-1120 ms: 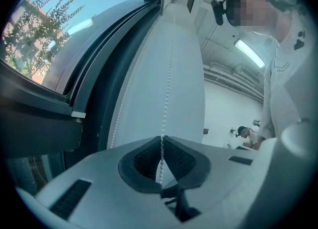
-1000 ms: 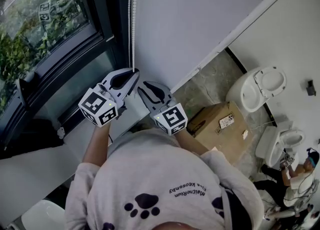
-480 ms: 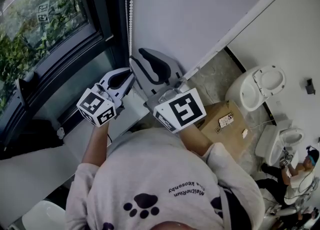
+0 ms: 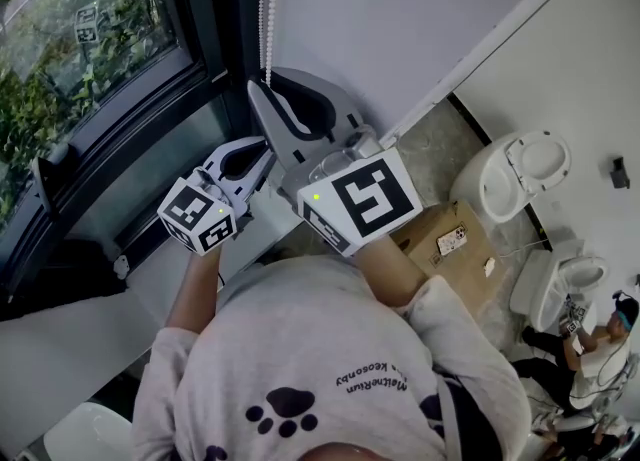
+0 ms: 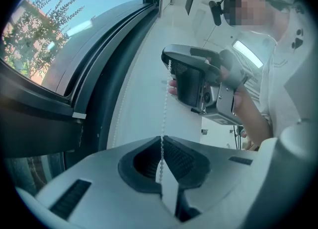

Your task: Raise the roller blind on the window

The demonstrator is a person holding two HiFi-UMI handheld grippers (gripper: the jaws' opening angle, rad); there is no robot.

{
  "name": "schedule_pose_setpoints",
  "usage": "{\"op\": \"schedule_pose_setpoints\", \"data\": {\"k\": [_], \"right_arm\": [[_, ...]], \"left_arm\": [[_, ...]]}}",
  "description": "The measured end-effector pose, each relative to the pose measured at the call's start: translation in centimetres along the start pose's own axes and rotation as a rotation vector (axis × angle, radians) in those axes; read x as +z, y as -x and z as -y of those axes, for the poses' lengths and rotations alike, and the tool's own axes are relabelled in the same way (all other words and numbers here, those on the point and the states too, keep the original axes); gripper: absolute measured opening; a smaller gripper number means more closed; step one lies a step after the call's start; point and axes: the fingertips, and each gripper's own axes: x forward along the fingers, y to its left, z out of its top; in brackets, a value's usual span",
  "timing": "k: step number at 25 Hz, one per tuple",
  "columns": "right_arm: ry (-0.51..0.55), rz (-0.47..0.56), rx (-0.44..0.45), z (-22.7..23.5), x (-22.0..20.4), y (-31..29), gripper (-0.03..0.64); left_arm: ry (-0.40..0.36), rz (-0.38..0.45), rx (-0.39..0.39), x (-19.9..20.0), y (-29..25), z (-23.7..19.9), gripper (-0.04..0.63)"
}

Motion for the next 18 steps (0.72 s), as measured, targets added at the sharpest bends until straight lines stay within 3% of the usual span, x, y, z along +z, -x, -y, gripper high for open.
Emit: {"op": "schedule_pose_setpoints", "data": {"k": [9,18], "right_arm": [[0.006,-0.022,-0.006,0.2,-0.3,0.1,0.020],[-0.004,-0.073,-0.034,-0.3,-5.4,0.8,0.020]], "left_arm": [[-0.033,-0.005,0.017,-0.3,-0.1,0.1,0.018],[-0.045,-0.098,0.062,-5.5,0.2,-0.5,0.018]]}}
